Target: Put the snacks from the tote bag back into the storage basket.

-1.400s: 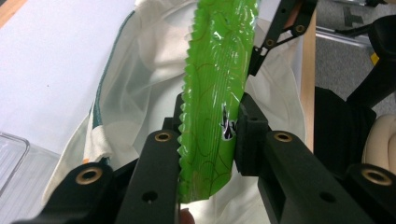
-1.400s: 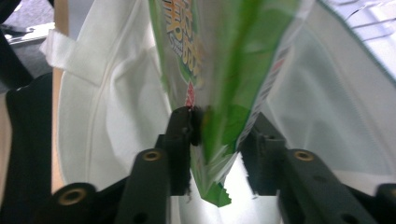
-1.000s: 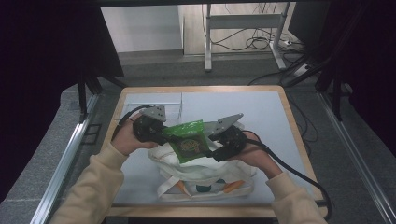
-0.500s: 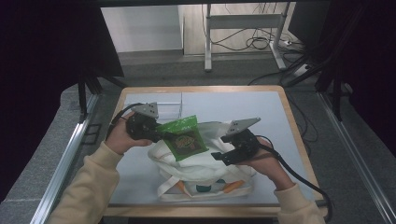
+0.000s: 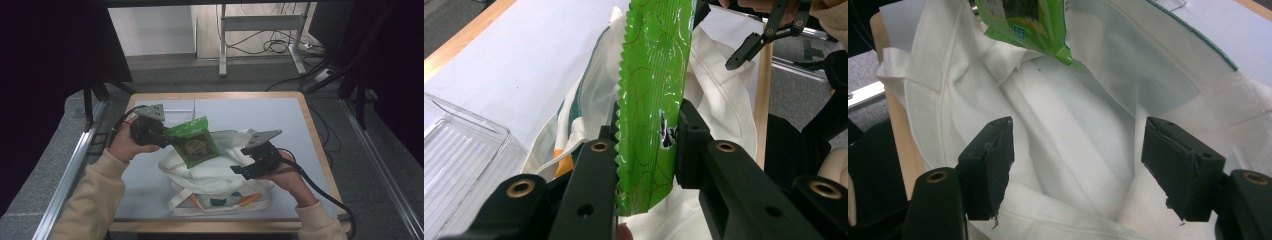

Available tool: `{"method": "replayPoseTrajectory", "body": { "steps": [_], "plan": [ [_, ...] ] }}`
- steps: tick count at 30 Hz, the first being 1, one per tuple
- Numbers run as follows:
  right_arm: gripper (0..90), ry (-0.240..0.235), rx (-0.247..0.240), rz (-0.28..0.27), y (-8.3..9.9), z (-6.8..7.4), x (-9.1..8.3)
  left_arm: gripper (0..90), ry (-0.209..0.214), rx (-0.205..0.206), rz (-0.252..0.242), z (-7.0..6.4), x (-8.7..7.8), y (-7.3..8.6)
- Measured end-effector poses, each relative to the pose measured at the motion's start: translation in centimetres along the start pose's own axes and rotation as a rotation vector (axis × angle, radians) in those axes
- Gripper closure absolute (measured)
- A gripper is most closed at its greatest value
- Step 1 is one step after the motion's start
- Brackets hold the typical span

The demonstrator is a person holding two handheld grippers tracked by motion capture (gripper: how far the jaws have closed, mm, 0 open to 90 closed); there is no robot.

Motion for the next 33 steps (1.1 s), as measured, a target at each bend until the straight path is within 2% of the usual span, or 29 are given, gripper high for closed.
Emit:
{"method": "replayPoseTrajectory", "body": {
  "steps": [13, 21, 25, 33],
  "plan": [
    [29.0, 0.006, -0.007, -0.029, -0.1, 0.0, -0.7, 75.4, -0.005, 0.005, -0.028, 0.1, -1.3, -1.1],
    [29.1, 0.003, -0.006, -0.035, -0.2, 0.0, -0.9, 75.4, -0.001, -0.01, -0.059, 0.4, -2.1, -1.8],
    [29.1, 0.003, -0.021, -0.043, -0.2, 0.0, -0.8, 75.4, -0.014, -0.012, -0.062, 0.8, -2.5, -2.2],
    [29.1, 0.002, -0.018, -0.041, -0.2, 0.0, -0.8, 75.4, -0.036, -0.014, -0.066, 1.5, -3.2, -2.9]
  ]
}}
Point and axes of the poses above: each handheld gripper's, and its own axes: x roughly forward along the jaws, y roughly out of its underside, z roughly to its left, the point moved 10 cm from there along x, roughly forward along the jaws
